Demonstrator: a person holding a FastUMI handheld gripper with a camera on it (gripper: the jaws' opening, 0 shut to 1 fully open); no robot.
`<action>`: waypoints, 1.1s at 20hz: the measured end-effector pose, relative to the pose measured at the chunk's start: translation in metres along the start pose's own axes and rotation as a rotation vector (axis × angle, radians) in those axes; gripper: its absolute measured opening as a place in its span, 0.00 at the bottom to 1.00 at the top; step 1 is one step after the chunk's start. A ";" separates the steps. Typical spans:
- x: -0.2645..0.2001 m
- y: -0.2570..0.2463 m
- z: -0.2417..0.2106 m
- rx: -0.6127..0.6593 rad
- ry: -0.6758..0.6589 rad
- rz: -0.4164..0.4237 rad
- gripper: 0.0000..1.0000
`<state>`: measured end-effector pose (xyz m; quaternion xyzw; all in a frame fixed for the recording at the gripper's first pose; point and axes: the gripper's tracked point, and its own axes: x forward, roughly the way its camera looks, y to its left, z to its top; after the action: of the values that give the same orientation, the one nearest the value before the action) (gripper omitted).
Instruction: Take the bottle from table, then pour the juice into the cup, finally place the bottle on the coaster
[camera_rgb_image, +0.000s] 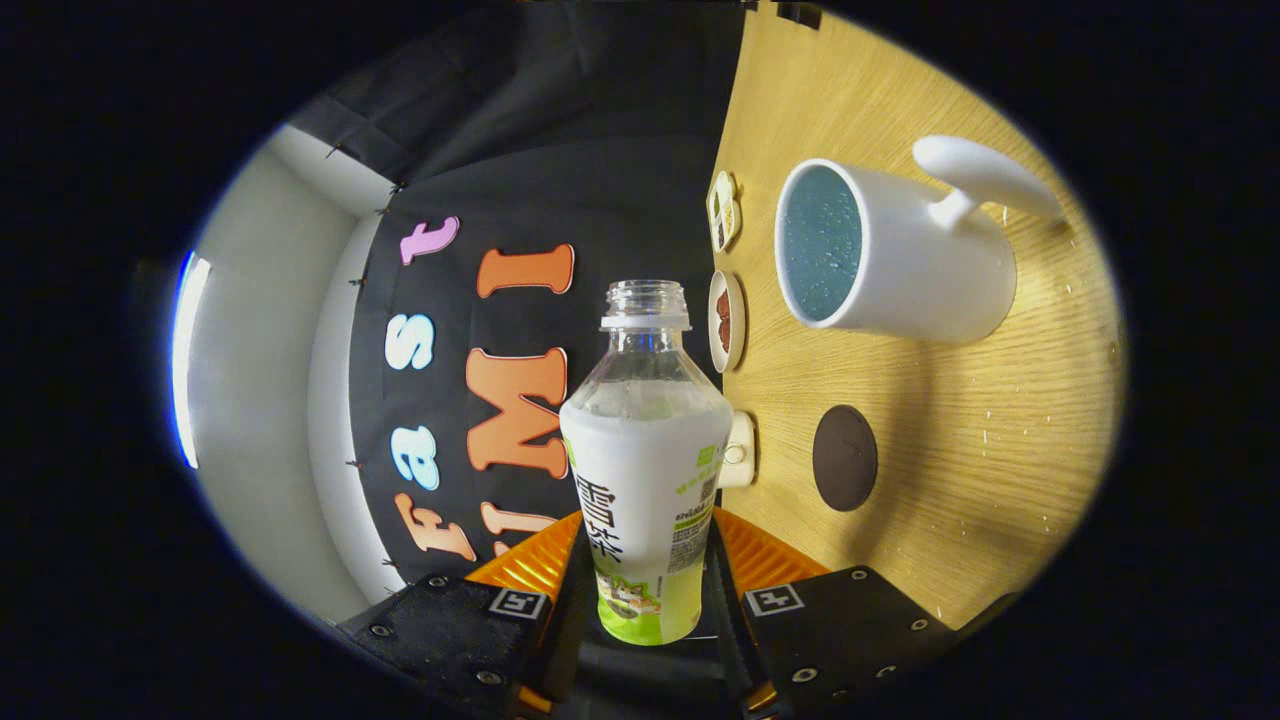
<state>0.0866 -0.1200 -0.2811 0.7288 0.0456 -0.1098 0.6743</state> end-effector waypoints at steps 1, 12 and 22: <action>0.002 0.000 0.000 0.026 -0.002 0.007 0.57; 0.005 0.002 0.011 0.117 -0.030 0.010 0.57; 0.001 0.002 0.026 0.166 -0.057 0.033 0.58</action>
<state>0.0851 -0.1462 -0.2810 0.7794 0.0052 -0.1227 0.6144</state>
